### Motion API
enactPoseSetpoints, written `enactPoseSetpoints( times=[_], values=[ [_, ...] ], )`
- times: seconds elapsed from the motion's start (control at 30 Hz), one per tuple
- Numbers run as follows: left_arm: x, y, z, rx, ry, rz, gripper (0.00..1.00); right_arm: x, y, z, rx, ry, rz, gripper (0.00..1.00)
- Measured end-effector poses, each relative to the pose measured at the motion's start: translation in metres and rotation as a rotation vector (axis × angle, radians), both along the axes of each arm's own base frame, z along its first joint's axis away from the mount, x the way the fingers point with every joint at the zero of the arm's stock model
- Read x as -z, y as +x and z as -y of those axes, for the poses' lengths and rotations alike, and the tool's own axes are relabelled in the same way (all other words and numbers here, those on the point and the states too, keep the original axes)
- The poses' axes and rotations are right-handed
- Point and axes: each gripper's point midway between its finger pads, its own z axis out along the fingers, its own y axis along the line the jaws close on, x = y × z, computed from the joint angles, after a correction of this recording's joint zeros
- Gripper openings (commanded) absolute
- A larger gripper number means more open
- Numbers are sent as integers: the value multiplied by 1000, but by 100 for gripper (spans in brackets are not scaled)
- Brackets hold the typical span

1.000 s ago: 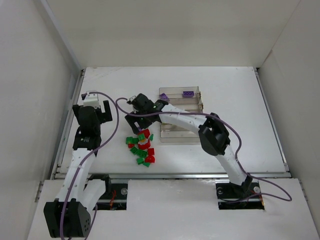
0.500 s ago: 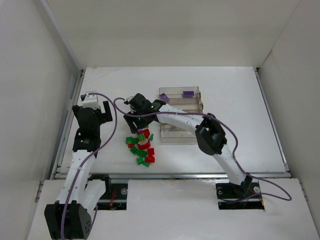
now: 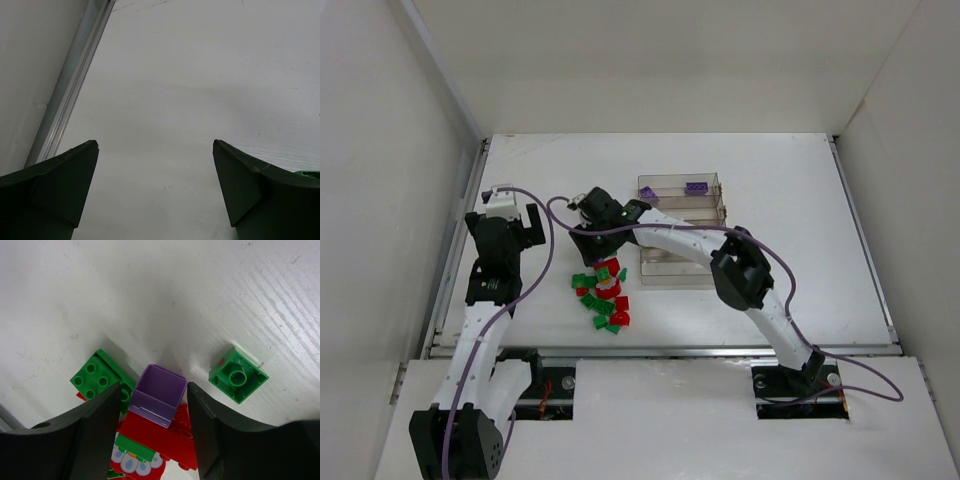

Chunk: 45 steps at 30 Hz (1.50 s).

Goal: Sort the legos into containers by color

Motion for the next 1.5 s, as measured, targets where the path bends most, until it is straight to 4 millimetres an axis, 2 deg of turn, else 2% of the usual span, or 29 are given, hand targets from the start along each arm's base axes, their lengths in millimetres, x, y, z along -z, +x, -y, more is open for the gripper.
enactPoseSetpoints(
  times=[0.07,0.17,0.3,0.33,0.43,0.47,0.57,0.63,0.73,0.77,0.8,0.93,1.0,1.03,1.07,1.17,1.27,1.33,1.5],
  values=[
    [1,0,0,2,-1,-1,97,1,-1,1,0,-4,-3,60],
    [2,0,1,2,-3,-3,97,3,-2,2,-1,-13,-4,54],
    [7,-2,1,0,-11,-8,97,5,-3,2,2,-22,-2,32],
    [6,-3,1,2,-12,-6,97,5,-3,2,0,-24,0,22],
    [5,-3,3,8,-15,-2,95,5,-2,2,-1,-24,0,3],
    [5,-3,3,11,-16,-3,94,5,-2,2,-2,-24,1,0],
    [5,-2,6,26,-23,-2,90,3,0,0,-3,-26,3,0],
    [5,-2,8,39,-25,-2,84,1,1,-1,-1,-30,4,0],
    [5,-1,15,83,-29,-2,73,-11,9,-8,4,-4,22,0],
    [4,-1,19,106,-29,-1,63,-18,12,-9,7,11,28,0],
    [3,0,22,132,-25,-1,59,-24,16,-9,9,31,32,0],
    [-6,0,42,278,13,0,54,-58,30,6,15,120,36,0],
    [-13,-2,57,406,66,6,63,-82,41,22,21,176,62,0],
    [-15,-6,66,478,91,7,75,-95,45,32,20,199,81,0],
    [-19,-9,76,554,119,11,80,-109,51,41,19,220,103,0],
    [-33,-21,105,790,188,38,87,-153,65,59,-6,281,208,0],
    [-44,-27,131,1001,204,40,87,-187,58,61,-76,331,293,0],
    [-52,-27,147,1143,198,39,87,-200,45,60,-133,351,328,0],
    [-51,-6,165,1308,128,-2,90,-204,17,66,-244,357,359,0]
  ],
)
